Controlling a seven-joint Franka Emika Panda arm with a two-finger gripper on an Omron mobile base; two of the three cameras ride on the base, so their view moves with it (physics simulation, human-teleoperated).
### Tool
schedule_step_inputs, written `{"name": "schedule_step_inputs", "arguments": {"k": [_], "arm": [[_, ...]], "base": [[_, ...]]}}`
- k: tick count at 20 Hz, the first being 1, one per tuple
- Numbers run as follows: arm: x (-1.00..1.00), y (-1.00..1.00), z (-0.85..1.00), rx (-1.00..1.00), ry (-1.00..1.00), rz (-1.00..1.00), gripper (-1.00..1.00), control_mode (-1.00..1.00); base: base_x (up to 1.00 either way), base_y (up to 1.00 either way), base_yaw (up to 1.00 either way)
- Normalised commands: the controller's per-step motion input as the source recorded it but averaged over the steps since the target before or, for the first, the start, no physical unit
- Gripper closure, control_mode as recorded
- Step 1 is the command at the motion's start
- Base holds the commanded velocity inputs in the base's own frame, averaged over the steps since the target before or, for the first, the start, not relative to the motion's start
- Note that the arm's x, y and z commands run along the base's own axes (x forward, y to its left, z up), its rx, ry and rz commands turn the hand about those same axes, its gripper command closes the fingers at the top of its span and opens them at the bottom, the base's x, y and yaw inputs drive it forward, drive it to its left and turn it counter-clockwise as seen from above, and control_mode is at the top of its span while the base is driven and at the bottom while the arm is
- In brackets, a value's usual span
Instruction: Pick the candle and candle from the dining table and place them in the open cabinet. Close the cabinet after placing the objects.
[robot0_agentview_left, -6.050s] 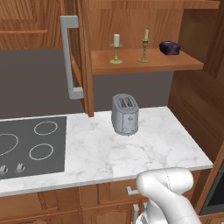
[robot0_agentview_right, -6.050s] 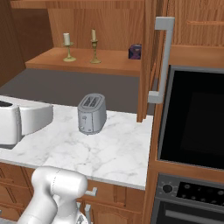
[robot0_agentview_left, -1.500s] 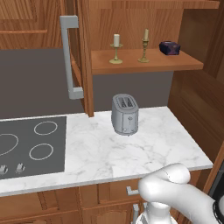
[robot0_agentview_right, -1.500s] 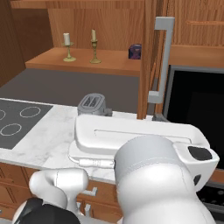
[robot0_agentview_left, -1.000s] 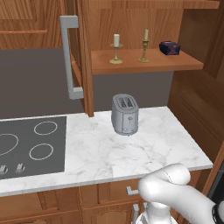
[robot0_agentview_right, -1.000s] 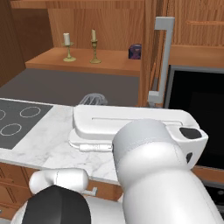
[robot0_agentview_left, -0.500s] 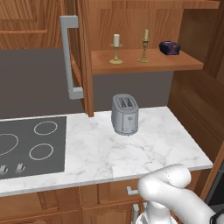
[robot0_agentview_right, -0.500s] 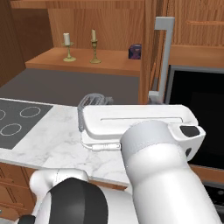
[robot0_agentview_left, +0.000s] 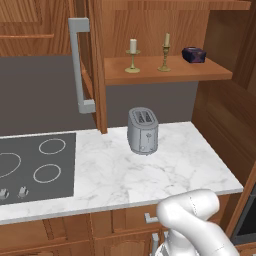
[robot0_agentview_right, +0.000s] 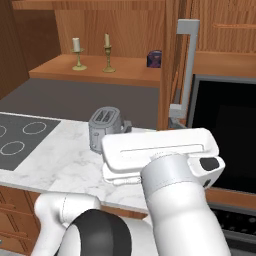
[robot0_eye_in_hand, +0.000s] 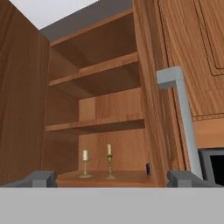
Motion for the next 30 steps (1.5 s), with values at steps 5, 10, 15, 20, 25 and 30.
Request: {"name": "schedule_step_inputs", "arguments": {"k": [5,10,15,20,25,30], "arm": [[0.4,0.0,-0.01,0.0,-0.16,-0.04,-1.0,-1.0],[0.44,-0.15,0.0,0.0,-0.06,-0.06,-1.0,-1.0],[0.08,-0.48,-0.01,0.0,-0.06,0.0,-1.0,-1.0],[0.0,-0.32,-0.11,0.0,-0.09,0.0,-1.0,-1.0],[0.22,0.0,-0.18,0.0,-0.03,0.0,-1.0,-1.0],[0.21,-0.02,-0.38,0.0,0.0,0.0,-1.0,-1.0]], "base": [[0.0,0.0,0.0],[0.0,0.0,0.0],[0.0,0.0,0.0],[0.0,0.0,0.0],[0.0,0.0,0.0],[0.0,0.0,0.0]]}}
